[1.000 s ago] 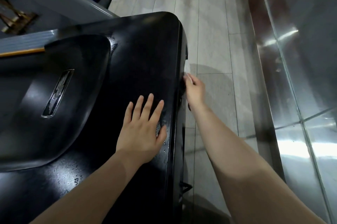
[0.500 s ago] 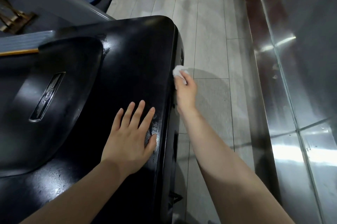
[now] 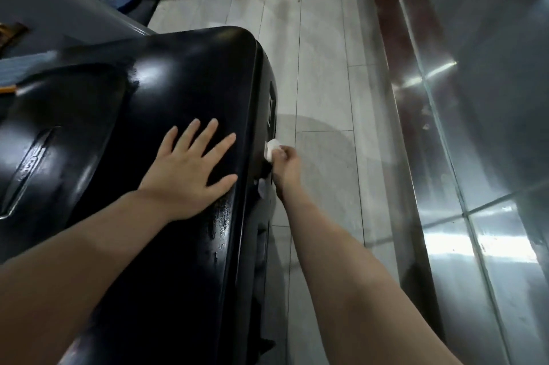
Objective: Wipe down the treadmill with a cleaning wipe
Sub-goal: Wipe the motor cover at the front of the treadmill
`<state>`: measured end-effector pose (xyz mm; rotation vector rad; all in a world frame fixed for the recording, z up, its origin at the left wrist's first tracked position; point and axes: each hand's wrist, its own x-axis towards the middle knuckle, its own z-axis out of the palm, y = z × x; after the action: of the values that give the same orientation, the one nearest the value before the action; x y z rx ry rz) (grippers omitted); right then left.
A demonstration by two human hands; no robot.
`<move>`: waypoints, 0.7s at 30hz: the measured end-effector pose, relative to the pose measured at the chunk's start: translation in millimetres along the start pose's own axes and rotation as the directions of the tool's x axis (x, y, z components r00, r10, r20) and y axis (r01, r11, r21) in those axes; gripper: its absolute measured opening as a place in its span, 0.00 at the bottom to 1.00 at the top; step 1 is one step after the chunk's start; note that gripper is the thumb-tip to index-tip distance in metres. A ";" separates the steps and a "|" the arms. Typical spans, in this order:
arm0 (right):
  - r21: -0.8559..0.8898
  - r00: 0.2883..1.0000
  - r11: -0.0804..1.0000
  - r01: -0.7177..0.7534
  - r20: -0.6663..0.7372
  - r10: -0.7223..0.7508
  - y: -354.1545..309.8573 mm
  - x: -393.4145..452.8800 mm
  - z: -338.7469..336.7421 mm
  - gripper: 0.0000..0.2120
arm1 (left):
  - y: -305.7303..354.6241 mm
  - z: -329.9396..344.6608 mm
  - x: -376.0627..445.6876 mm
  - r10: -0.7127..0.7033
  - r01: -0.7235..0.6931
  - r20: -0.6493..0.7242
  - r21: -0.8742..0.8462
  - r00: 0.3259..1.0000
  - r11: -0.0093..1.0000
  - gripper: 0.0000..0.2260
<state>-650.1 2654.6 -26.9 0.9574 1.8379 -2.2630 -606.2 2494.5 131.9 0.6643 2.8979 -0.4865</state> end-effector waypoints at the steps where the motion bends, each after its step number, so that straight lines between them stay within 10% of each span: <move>1: 0.037 0.999 0.998 -0.048 -0.006 0.048 -2.7 5.0 -3.9 0.02 | -0.9 -1.9 3.4 0.011 -0.011 -0.001 -0.010 1.000 1.000 0.35; 5: -0.109 0.987 0.987 -0.114 0.097 0.125 -20.4 27.6 -3.8 0.07 | -0.3 -5.1 16.7 -0.007 0.006 -0.016 -0.032 1.000 0.999 0.34; 9: 0.064 0.965 0.964 0.260 -0.045 -0.257 -69.2 23.6 20.3 0.04 | 0.3 -3.7 17.1 -0.007 0.006 -0.039 -0.029 0.999 1.000 0.33; 13: 0.012 0.773 0.777 0.630 0.086 -0.628 -77.2 10.0 31.0 0.03 | 0.0 -1.0 19.1 -0.008 0.006 -0.043 -0.039 0.999 0.999 0.32; 17: -0.089 0.961 0.957 0.275 0.000 -0.276 -33.3 27.3 12.3 0.05 | 0.0 0.1 18.2 0.001 -0.004 -0.056 -0.053 0.998 0.999 0.32; 21: -0.177 1.000 0.984 -0.001 -0.025 -0.003 2.5 20.8 -8.6 0.10 | -1.4 0.9 19.0 0.011 -0.014 -0.063 -0.046 0.998 0.999 0.32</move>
<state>-662.1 2668.4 -40.3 0.9592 2.0090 -2.0537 -623.7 2500.7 127.7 0.7032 2.9511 -0.4025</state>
